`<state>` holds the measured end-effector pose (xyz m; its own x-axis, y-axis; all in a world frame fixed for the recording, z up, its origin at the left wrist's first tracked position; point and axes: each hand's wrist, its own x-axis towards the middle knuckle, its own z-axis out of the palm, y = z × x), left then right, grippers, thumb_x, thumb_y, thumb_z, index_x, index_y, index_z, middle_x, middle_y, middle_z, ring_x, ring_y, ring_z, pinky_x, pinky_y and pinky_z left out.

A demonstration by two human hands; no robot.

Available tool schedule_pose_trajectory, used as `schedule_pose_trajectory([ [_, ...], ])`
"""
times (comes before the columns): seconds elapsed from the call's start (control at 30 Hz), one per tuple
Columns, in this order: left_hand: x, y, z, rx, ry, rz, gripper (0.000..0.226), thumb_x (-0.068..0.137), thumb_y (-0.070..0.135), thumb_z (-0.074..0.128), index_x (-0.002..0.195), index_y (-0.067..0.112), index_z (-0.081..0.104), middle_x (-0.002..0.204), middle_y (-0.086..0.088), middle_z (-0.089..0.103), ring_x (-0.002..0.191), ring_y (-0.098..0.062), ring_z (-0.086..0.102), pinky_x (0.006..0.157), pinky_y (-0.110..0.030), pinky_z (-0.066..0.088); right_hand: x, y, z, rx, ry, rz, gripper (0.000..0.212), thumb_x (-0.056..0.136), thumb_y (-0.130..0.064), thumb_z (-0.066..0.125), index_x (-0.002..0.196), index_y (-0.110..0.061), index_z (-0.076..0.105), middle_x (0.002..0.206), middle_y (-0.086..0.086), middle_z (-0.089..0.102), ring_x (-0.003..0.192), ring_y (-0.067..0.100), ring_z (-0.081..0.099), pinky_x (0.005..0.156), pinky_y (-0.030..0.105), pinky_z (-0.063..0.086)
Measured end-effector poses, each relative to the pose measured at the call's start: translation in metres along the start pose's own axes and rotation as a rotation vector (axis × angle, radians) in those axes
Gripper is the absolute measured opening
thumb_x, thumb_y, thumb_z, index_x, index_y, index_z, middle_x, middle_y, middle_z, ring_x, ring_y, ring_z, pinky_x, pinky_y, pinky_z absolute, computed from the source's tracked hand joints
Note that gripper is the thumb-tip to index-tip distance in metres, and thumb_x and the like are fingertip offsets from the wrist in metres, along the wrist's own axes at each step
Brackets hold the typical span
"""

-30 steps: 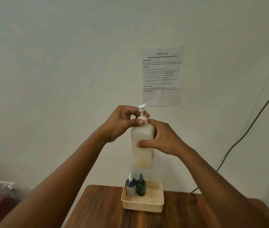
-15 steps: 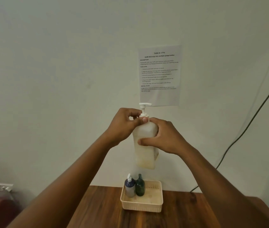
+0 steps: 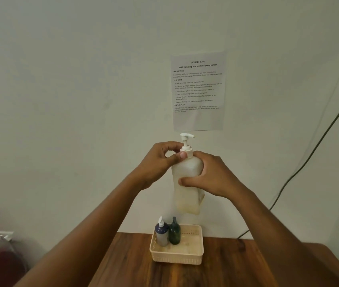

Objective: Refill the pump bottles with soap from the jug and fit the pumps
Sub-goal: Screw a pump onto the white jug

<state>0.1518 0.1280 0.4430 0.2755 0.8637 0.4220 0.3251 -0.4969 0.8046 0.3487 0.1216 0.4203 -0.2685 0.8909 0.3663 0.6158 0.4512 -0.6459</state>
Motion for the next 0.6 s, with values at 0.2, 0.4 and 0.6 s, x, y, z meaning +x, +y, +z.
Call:
schedule_pose_trajectory([
  [0.2,-0.001,-0.033,0.021,0.197,0.125,-0.053,0.053,0.097,0.059,0.056,0.143,0.032,0.057,0.136,0.013,0.062,0.127,-0.008,0.056,0.112,-0.047,0.045,-0.005,0.025,0.002,-0.047,0.122,0.127,0.081,0.07,-0.05,0.082,0.14,-0.032,0.046,0.114,-0.009,0.06,0.095,0.016,0.063,0.081,0.035,0.058],
  [0.4,-0.001,-0.063,0.04,0.277,0.126,-0.109,0.073,0.09,0.072,0.044,0.152,0.035,0.042,0.154,0.01,0.047,0.139,-0.012,0.045,0.118,-0.05,0.038,-0.013,0.058,0.0,0.01,0.171,0.24,0.072,0.072,-0.047,0.078,0.136,-0.031,0.049,0.11,-0.008,0.062,0.094,0.016,0.063,0.08,0.036,0.057],
  [0.6,0.01,-0.093,0.067,0.34,0.091,-0.15,0.079,0.089,0.075,0.041,0.158,0.038,0.028,0.167,0.006,0.031,0.152,-0.021,0.031,0.123,-0.06,0.027,-0.017,0.107,0.002,-0.019,0.186,0.33,0.067,0.073,-0.046,0.079,0.132,-0.028,0.054,0.11,-0.007,0.063,0.095,0.017,0.063,0.077,0.033,0.054],
])
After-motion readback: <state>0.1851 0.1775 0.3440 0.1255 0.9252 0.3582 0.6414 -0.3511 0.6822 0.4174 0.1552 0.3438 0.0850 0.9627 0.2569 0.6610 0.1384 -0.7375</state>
